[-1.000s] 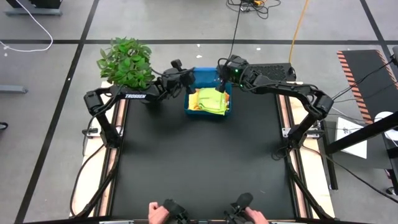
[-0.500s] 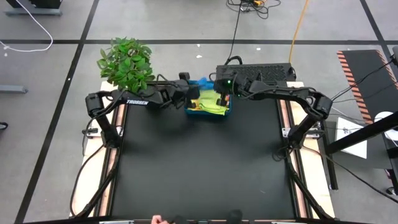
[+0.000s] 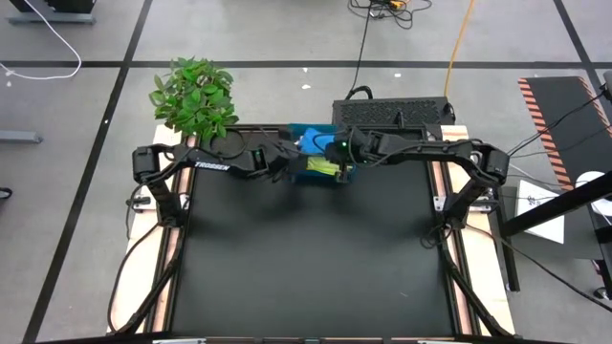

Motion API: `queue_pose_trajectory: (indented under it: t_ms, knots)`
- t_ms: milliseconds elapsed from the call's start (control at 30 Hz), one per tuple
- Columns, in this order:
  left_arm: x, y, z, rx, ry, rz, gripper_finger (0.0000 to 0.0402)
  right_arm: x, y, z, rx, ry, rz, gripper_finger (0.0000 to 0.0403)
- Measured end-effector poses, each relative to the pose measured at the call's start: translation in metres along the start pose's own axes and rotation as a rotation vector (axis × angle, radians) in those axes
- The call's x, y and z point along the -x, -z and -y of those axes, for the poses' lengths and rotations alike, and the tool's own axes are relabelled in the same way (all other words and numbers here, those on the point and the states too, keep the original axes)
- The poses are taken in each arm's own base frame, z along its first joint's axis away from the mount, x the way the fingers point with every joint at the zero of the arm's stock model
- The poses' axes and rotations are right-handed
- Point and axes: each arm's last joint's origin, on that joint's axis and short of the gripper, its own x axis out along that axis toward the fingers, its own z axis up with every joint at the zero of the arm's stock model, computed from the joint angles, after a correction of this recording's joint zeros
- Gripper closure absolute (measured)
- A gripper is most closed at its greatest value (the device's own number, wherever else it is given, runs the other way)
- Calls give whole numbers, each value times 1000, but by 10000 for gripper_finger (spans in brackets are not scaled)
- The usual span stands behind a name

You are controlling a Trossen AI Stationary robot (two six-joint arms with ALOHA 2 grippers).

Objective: Fold microfiber towels
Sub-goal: Put the blue microfiber cloth into the blue blue bin, then return to Home Position

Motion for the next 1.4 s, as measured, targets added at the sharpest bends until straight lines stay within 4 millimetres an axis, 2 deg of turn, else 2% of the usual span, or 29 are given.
queue_pose_trajectory:
  t_ms: [200, 267, 467, 633, 833, 933, 1033, 1100, 1167, 1300, 1400]
  knots:
    - [1, 4, 6, -6, 67, -31, 393, -8, 14, -9, -21, -18, -19, 390]
    - [1, 5, 8, -1, 88, -29, 383, -10, 19, -12, -1, -26, -31, 380]
    - [12, -2, 7, -3, 80, -5, 313, -9, 24, -19, -10, -39, -66, 321]
    - [42, -10, -3, 31, 43, 5, 260, 8, 15, -22, -13, -33, -14, 262]
    - [95, -19, -20, 168, 29, 93, 231, 50, 3, -24, -5, 77, 53, 218]
    - [131, -22, -29, 285, 41, 180, 235, 79, 1, -25, -50, 84, 106, 212]
    - [171, -18, -38, 441, 179, 311, 251, 111, 0, -28, -190, 63, 181, 214]
    - [194, -10, -40, 523, 320, 397, 267, 131, 5, -36, -282, 10, 225, 218]
    - [212, 0, -35, 562, 412, 459, 285, 150, 14, -46, -294, -60, 282, 223]
    - [246, 27, -25, 607, 438, 556, 326, 186, 39, -64, -240, -145, 435, 234]
    - [267, 55, -16, 643, 437, 606, 360, 212, 61, -71, -262, -197, 631, 241]
